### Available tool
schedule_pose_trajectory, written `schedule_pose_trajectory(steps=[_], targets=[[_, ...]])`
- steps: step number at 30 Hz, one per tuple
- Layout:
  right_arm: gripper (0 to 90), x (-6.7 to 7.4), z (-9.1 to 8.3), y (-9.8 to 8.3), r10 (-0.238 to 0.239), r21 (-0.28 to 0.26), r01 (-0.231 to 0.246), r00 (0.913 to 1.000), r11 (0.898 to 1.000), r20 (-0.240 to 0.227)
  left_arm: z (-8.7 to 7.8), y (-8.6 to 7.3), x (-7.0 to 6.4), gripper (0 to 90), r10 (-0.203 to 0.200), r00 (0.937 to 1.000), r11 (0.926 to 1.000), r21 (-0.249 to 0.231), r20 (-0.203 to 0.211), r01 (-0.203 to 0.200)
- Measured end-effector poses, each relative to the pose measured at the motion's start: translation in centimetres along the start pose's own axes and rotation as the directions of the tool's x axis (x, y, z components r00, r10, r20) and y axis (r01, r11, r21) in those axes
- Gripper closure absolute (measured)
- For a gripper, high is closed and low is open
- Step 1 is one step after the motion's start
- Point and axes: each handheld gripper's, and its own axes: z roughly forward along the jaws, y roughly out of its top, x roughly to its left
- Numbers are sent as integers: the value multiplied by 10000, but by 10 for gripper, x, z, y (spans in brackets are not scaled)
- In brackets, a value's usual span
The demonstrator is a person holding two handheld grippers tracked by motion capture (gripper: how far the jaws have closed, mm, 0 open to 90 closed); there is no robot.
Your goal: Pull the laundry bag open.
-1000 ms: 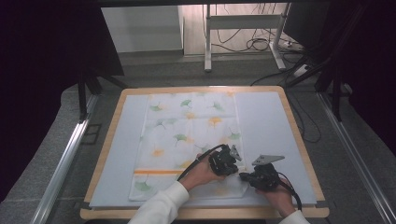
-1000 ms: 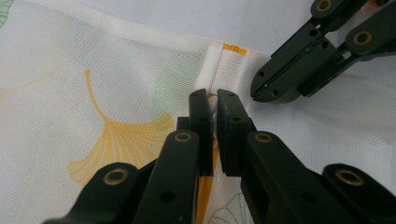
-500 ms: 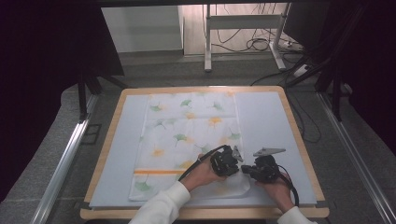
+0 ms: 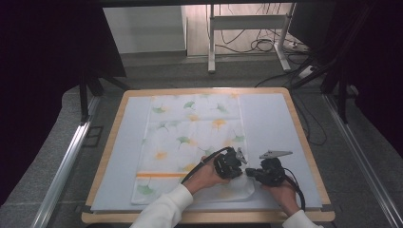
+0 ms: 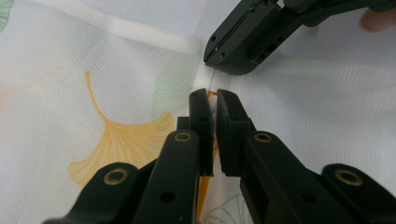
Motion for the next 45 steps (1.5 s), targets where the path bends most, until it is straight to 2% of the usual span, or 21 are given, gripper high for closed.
schedule_pose_trajectory(steps=[9, 11, 13, 15, 23, 27, 29, 35, 43, 45], targets=[[896, 0, 0, 0, -71, -21, 71, 10000, 10000, -45, -3, -1, 1, 868, 11, 10000, 9999, 127, 68, -12], [896, -1, 0, 0, -56, 2, 56, 10000, 10000, -49, -5, -3, 2, 900, 5, 9999, 9998, 218, 123, -8], [896, -1, 0, 0, -85, -4, 85, 10000, 10000, -42, -5, -5, 2, 900, -67, 9999, 9999, 116, 134, 65], [896, 0, 0, 0, -136, -5, 136, 9999, 9999, -30, -4, -5, 2, 900, 59, 9999, 9999, 87, 114, -60], [896, 0, 0, 0, -209, -3, 209, 9998, 9998, -11, -1, -1, 3, 861, -4, 9996, 10000, -23, 265, 4], [896, 0, 0, 0, -221, -19, 221, 9998, 9998, 20, 0, 2, 4, 866, -138, 9993, 9998, 121, 344, 134], [896, 0, 0, 0, -229, -28, 229, 9997, 9997, 19, 0, 3, 2, 888, -66, 9996, 9998, 186, 270, 61], [896, 0, 0, 0, -248, -22, 248, 9997, 9997, 21, -1, 3, 2, 900, -630, 9976, 9974, 355, 274, 620], [896, 0, 0, -1, -227, -33, 227, 9997, 9997, 10, -4, 1, 1, 900, -696, 9975, 9966, 459, 91, 691], [896, 0, 0, -1, -224, -32, 224, 9997, 9997, 5, -4, 1, 1, 900, -692, 9975, 9966, 453, 152, 685]])
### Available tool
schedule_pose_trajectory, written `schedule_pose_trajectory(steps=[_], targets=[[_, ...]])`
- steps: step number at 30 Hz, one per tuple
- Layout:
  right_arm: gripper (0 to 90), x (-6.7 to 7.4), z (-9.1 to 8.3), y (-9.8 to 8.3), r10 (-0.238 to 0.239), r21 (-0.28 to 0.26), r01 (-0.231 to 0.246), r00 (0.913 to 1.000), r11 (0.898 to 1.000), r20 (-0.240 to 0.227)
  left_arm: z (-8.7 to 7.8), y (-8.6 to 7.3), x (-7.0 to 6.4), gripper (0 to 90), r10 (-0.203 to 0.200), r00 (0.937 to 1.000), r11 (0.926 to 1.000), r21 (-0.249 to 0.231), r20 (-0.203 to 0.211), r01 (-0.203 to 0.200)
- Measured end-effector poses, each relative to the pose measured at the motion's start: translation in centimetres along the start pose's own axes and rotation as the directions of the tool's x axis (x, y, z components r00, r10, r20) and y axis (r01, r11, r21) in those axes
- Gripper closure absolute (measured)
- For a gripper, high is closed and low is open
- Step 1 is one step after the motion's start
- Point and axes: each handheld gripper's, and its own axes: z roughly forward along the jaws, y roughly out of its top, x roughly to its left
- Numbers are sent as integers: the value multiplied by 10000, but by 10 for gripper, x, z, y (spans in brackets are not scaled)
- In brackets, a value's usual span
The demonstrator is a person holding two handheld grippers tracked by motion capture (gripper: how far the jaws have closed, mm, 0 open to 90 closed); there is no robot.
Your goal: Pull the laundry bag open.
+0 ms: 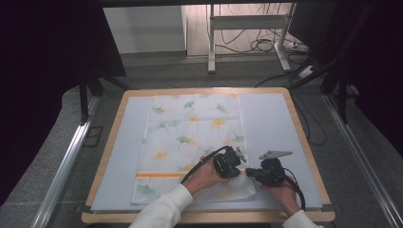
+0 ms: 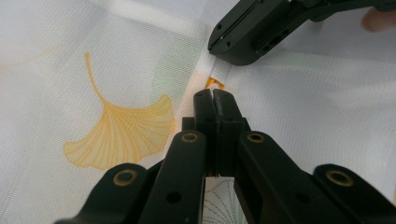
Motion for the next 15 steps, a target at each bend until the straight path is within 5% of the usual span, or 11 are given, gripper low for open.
schedule_pose_trajectory(steps=[10, 12, 15], targets=[[896, 1, 0, 0, -80, 10, 79, 10000, 10000, 58, 4, 3, 1, 868, 328, 9992, 9993, -175, 250, -323], [896, 1, 0, 0, -91, 14, 91, 9999, 10000, 69, 4, 6, 2, 817, 235, 9986, 9997, -52, 475, -232], [896, 0, 0, 0, -83, 23, 83, 9999, 10000, 58, 5, 9, 4, 861, 180, 9992, 9996, 200, 358, -187]])
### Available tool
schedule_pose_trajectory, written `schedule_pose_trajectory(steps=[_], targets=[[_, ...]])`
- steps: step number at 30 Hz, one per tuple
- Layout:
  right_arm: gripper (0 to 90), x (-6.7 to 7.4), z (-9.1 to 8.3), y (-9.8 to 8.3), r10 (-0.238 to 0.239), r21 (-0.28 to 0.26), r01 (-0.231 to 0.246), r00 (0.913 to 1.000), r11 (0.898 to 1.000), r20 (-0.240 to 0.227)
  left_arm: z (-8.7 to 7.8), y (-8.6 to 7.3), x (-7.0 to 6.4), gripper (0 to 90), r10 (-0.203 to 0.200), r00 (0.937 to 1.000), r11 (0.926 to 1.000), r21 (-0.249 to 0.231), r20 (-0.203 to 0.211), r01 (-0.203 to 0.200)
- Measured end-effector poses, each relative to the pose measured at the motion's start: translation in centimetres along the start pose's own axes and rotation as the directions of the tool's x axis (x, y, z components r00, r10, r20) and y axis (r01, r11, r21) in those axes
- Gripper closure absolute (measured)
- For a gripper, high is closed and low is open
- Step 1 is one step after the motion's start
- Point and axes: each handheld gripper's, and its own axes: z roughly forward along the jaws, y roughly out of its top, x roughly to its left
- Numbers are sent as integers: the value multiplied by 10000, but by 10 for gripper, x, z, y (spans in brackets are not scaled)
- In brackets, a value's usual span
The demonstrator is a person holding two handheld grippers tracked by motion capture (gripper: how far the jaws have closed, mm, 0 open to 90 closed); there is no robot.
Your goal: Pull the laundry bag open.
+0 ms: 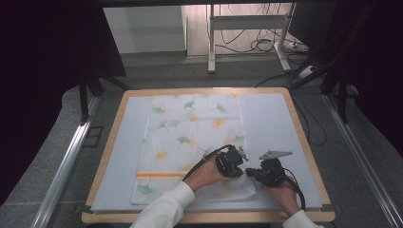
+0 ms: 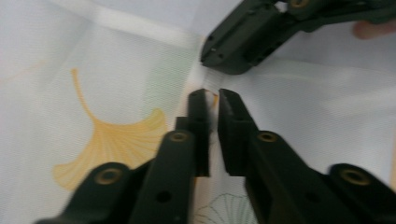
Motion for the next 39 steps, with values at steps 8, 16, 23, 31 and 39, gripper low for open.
schedule_pose_trajectory(steps=[8, 16, 23, 31, 39], targets=[[896, 1, 0, 0, -16, 4, 16, 10000, 10000, 22, -1, 0, -4, 900, -362, 9988, 9993, 70, -327, 365], [897, 1, 0, -1, 67, -47, -67, 10000, 10000, 27, -4, -4, -1, 900, -611, 9978, 9980, 154, -270, 616], [897, 1, 0, -1, -14, -66, 15, 10000, 10000, 42, -10, -13, 3, 900, -760, 9964, 9969, 182, -366, 767], [897, 1, 0, -1, -8, -55, 8, 10000, 10000, 28, -15, -24, 7, 900, -944, 9952, 9954, 108, -248, 947], [896, 1, 0, 0, -20, -65, 20, 10000, 10000, 32, -25, -39, 9, 900, -981, 9940, 9949, 175, -489, 990]])
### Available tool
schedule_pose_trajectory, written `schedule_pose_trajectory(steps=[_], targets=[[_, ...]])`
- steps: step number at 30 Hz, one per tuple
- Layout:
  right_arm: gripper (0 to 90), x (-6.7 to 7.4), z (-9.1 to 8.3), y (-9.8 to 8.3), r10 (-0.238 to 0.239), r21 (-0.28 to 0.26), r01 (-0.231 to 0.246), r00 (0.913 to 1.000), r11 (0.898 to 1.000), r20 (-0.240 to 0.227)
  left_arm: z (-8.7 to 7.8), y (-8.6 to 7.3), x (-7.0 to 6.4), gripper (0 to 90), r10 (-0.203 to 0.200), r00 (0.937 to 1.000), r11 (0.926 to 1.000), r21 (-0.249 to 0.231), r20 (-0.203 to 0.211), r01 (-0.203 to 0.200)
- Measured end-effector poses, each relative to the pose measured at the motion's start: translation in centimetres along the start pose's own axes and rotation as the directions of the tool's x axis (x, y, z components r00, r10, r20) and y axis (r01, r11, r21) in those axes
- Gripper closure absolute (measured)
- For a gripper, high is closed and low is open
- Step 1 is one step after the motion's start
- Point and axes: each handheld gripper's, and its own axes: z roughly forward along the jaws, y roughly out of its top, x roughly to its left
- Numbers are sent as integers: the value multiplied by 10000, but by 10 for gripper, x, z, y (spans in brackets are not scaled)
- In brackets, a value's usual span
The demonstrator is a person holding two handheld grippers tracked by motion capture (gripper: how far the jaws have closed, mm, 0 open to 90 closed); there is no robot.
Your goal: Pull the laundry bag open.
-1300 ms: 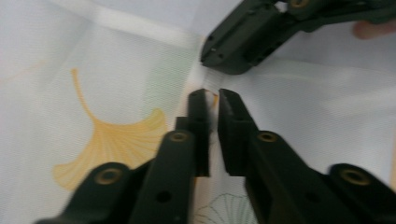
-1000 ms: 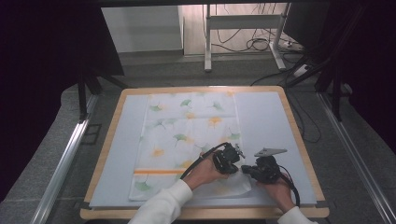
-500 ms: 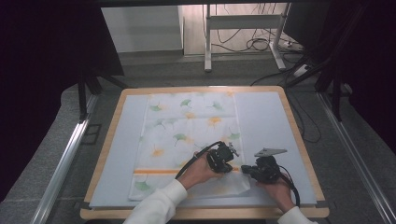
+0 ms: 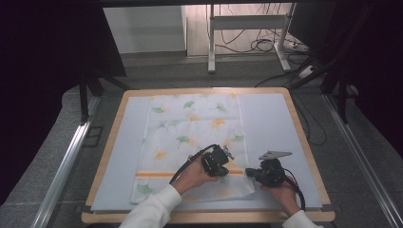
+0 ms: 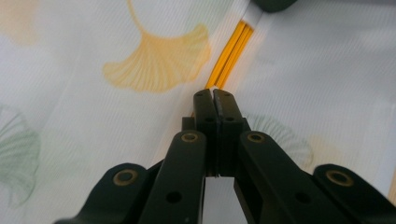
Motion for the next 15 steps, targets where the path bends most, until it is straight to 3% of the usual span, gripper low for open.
schedule_pose_trajectory(steps=[15], targets=[[896, -1, 0, 0, 16, 14, -16, 10000, 10000, -49, -10, -21, 11, 900, -404, 9991, 9991, -84, 90, 405]])
